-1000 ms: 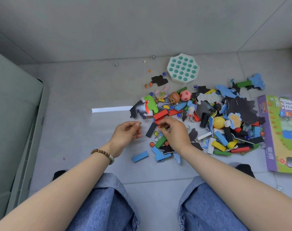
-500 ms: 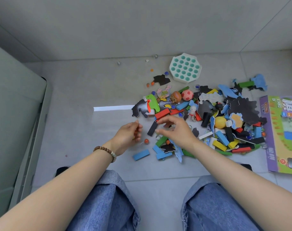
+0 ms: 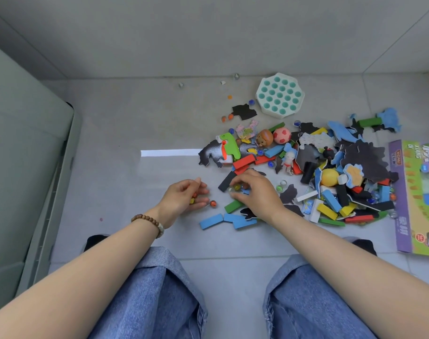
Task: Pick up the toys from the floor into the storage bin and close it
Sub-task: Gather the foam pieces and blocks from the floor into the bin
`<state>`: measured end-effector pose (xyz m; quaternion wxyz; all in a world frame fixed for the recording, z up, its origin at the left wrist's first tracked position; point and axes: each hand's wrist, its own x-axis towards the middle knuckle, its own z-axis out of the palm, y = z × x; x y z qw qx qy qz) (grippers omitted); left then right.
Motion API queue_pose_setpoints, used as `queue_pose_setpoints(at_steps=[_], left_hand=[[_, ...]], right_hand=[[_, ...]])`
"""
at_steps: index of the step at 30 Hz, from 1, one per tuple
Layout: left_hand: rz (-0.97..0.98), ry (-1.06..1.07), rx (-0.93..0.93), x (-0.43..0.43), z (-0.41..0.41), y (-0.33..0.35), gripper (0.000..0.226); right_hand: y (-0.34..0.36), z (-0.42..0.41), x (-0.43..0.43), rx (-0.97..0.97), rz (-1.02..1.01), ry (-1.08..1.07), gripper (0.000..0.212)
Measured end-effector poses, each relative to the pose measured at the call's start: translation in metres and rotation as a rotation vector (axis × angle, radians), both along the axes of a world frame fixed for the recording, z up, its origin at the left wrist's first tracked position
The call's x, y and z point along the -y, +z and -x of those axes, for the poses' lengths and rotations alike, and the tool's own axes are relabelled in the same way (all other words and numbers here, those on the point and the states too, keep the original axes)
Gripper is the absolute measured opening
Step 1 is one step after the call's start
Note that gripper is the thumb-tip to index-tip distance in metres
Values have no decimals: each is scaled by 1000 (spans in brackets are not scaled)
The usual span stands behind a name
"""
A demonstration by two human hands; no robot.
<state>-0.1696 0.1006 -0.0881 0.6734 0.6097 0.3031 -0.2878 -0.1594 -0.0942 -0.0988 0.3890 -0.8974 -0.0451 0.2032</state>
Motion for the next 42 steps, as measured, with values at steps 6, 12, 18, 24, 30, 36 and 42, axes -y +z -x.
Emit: queue_pose_setpoints(at_steps=[6, 12, 18, 24, 30, 36, 42], left_hand=[[45, 45, -40, -2, 1, -1, 29], [135, 102, -127, -4, -4, 6, 45], [274, 201, -153, -8, -6, 13, 43], [-314, -26, 68, -36, 6, 0, 45], [-319, -13, 117, -40, 11, -2, 44], [-38, 27, 11, -13, 3, 6, 43], [207, -56, -90, 33, -11, 21, 48]], right_hand=[[-1, -2, -4, 5, 36, 25, 22], [14, -7, -18, -37, -185, -205, 20], [32, -8, -51, -140, -432, -126, 23], [5, 16, -41, -203, -236, -61, 23], [0, 16, -51, -38, 33, 187, 15], [14, 7, -45, -61, -257, -279, 14], [45, -3, -18, -89, -437, -201, 22]])
